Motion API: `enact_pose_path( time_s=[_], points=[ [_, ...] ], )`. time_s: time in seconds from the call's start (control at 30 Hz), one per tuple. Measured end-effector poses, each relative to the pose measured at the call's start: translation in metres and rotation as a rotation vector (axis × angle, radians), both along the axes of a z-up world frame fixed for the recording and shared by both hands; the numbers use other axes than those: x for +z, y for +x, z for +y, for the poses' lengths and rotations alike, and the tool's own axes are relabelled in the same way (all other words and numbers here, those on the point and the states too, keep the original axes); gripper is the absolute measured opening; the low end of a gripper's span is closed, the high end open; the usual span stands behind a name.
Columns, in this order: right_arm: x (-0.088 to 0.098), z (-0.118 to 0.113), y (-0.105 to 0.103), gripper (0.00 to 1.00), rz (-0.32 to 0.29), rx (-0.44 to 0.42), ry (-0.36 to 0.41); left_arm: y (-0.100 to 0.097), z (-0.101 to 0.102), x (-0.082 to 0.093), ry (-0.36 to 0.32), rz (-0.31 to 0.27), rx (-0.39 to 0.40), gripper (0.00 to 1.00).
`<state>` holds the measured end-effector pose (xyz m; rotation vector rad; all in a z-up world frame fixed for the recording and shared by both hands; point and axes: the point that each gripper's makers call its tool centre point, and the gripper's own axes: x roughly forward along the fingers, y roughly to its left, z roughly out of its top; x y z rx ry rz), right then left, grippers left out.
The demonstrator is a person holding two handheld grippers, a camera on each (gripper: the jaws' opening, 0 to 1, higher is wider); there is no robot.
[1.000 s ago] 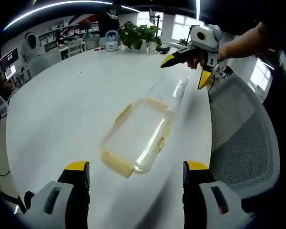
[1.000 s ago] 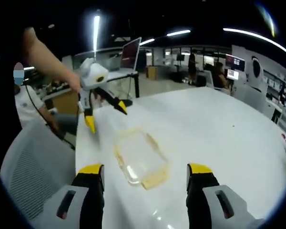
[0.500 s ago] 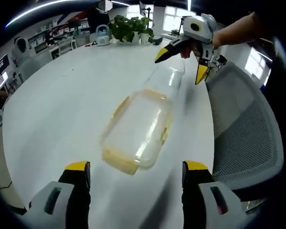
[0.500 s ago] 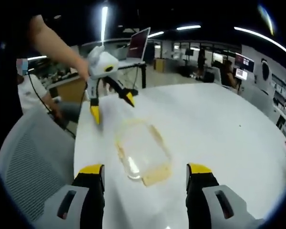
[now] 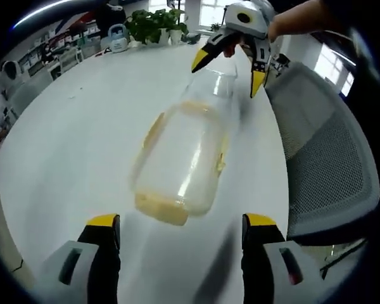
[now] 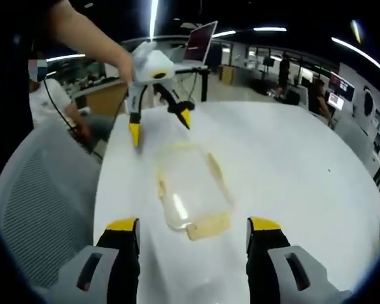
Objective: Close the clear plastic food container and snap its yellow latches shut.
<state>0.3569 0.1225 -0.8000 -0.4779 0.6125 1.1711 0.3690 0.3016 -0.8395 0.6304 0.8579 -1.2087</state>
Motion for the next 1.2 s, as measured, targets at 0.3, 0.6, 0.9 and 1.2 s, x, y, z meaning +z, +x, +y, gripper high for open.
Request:
enact_pose_path(
  time_s=[0.3, 0.6, 0.9, 1.2],
  points=[
    [-0.010, 0.001, 0.001, 0.66, 0.029, 0.040, -0.036, -0.001, -0.001, -0.006, 0.050, 0.000, -0.084, 0.79],
    [-0.012, 0.000, 0.003, 0.66, 0.025, 0.057, -0.055, 0.002, -0.002, -0.007, 0.064, -0.002, -0.117, 0.78],
    [-0.017, 0.001, 0.005, 0.65, 0.043, 0.069, -0.073, 0.003, 0.000, -0.011, 0.097, -0.019, -0.176, 0.76],
    [-0.024, 0.002, 0.003, 0.63, 0.055, 0.095, -0.106, 0.005, -0.001, -0.014, 0.124, -0.018, -0.218, 0.76]
  ],
)
